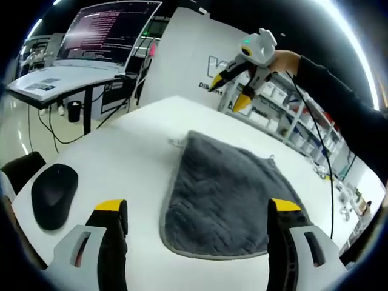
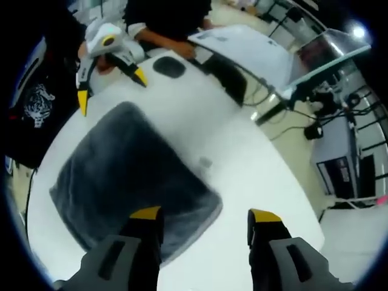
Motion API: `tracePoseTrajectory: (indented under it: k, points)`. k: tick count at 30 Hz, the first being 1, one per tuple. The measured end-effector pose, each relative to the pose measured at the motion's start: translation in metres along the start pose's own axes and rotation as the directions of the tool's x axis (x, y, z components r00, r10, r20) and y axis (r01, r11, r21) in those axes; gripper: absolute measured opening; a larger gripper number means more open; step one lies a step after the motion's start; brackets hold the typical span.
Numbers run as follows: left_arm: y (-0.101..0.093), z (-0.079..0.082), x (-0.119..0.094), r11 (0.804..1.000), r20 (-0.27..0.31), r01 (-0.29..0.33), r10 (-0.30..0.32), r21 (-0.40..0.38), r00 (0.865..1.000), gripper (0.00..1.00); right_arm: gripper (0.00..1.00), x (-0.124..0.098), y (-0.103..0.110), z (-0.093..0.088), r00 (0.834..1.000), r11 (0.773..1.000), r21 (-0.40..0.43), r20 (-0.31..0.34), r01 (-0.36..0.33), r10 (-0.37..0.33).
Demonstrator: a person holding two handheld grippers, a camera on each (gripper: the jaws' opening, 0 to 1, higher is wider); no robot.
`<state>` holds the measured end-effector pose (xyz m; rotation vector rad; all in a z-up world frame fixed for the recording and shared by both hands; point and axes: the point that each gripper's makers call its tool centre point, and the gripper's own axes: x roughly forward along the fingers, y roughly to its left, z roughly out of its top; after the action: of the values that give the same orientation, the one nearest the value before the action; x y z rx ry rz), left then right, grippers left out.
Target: Open the folded towel by lifting each exposed corner and separating the folded layers until the towel lies flat within the target outline without major curled edges
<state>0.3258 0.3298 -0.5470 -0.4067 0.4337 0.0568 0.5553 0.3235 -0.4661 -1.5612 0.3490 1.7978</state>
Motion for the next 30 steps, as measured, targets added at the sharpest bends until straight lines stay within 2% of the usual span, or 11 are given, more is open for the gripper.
tracePoseTrajectory:
  k: [4,8,12,16,21,25,30]
  points:
    - [-0.001,-0.003,0.004,1.000,-0.020,0.023,-0.023,-0.007,1.000,0.93,0.52,0.006,0.001,0.001,1.000,1.000,0.012,0.017,-0.007,0.006]
    - [-0.010,-0.017,0.013,0.996,-0.091,0.086,-0.085,0.009,0.992,0.86,0.47,0.018,0.006,-0.007,1.000,1.000,0.028,0.009,-0.011,0.011]
    - [-0.010,-0.018,0.019,0.996,-0.080,0.093,-0.093,-0.006,0.992,0.86,0.41,0.030,0.007,-0.010,0.999,0.998,0.053,0.016,-0.033,0.032]
    - [-0.007,-0.020,0.022,0.995,-0.076,0.101,-0.103,-0.026,0.992,0.84,0.41,0.040,0.004,-0.015,0.999,0.998,0.053,0.011,-0.041,0.041]
    - [0.001,-0.023,0.027,0.993,-0.083,0.105,-0.108,-0.049,0.991,0.79,0.41,0.055,0.001,-0.010,0.998,0.997,0.045,0.021,-0.057,0.056]
    - [0.006,-0.025,0.031,0.995,-0.090,0.098,-0.101,-0.035,0.991,0.76,0.39,0.069,-0.001,-0.009,0.997,0.996,0.045,0.027,-0.071,0.070]
    - [0.002,-0.027,0.032,0.991,-0.101,0.123,-0.128,-0.051,0.987,0.65,0.37,0.081,0.001,-0.012,0.995,0.995,0.046,0.028,-0.094,0.092]
